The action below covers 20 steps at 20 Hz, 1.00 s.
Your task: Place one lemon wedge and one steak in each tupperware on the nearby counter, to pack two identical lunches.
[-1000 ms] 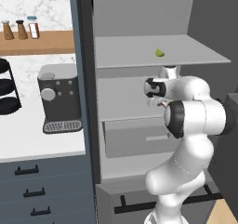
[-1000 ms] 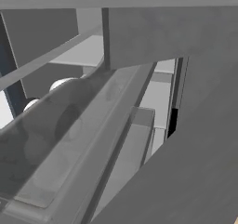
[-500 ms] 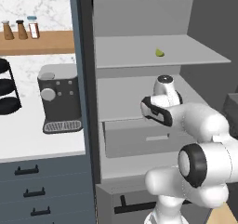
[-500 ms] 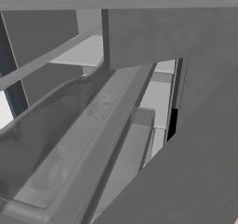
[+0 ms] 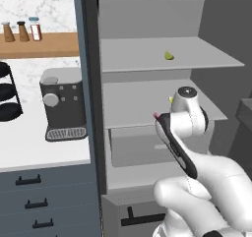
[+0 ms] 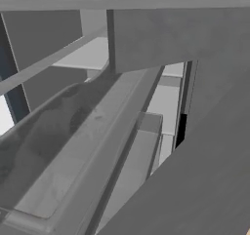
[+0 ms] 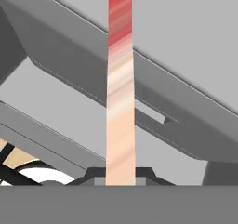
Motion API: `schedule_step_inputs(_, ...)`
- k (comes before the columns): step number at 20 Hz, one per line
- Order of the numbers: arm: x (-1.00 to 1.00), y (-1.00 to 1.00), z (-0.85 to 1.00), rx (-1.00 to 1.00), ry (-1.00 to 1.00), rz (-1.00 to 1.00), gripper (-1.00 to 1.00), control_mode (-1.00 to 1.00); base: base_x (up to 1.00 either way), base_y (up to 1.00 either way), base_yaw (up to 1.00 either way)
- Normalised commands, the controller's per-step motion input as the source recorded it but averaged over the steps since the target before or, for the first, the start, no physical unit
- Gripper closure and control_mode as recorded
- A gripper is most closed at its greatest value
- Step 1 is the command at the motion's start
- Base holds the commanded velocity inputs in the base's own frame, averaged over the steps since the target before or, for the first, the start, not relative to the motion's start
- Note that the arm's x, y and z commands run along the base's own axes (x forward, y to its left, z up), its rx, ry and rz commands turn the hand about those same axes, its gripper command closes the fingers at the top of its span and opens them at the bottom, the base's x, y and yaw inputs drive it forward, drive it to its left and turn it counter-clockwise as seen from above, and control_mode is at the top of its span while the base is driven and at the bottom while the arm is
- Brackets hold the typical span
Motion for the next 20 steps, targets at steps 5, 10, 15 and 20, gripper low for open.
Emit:
schedule_step_inputs(5,-1.00,0.02,0.39,0.00,0.00,0.01,1.00,-1.00,0.00,0.00,0.00)
schedule_step_inputs(10,-0.40,0.01,0.12,0.00,0.00,0.02,1.00,1.00,-0.60,0.20,0.07)
schedule_step_inputs(15,0.00,0.00,0.00,0.00,0.00,0.00,1.00,1.00,-1.00,0.80,0.20)
schedule_step_inputs(20,0.00,0.00,0.00,0.00,0.00,0.00,1.00,1.00,-0.32,1.00,0.21)
